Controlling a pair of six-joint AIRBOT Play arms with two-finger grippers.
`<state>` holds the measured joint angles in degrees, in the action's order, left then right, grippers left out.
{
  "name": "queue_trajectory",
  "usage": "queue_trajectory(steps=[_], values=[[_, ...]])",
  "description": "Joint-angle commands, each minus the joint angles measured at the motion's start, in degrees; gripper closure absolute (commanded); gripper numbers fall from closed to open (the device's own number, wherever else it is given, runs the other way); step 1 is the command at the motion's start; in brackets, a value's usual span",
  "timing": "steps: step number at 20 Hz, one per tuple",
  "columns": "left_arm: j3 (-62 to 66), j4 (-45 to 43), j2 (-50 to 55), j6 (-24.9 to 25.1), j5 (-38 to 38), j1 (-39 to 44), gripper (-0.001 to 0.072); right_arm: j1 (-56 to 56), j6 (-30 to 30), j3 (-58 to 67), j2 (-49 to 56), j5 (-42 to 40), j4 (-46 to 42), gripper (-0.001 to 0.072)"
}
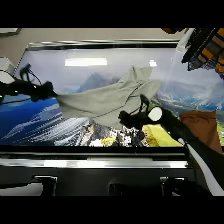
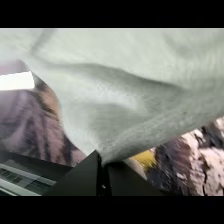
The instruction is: Fold the clothes and pants, and hang the long-sleeved shirts on hangers.
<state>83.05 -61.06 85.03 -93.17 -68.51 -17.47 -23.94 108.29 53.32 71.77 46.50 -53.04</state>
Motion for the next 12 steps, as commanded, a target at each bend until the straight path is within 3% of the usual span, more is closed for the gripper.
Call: queue_trajectory(steps=[1,4,8,12], values=[[7.39,1.62,-9.44,0.13,7.34,-1.53,0.0685,-0.13,6.27,16.06,-5.84,9.29,-23.06,0.0682],[16.04,1.62,-20.06,-1.03,10.14,-4.11,0.0684,-0.13,4.24,35.30,-9.77,21.00,-34.75,0.0681],[20.92,1.44,-33.90,-3.80,11.93,-9.90,0.0684,-0.20,1.90,54.99,-15.15,27.91,-34.95,0.0681],[20.92,0.33,-45.24,-4.00,19.12,-14.32,0.0685,-0.17,5.09,63.14,-20.48,28.87,-34.67,0.0681]])
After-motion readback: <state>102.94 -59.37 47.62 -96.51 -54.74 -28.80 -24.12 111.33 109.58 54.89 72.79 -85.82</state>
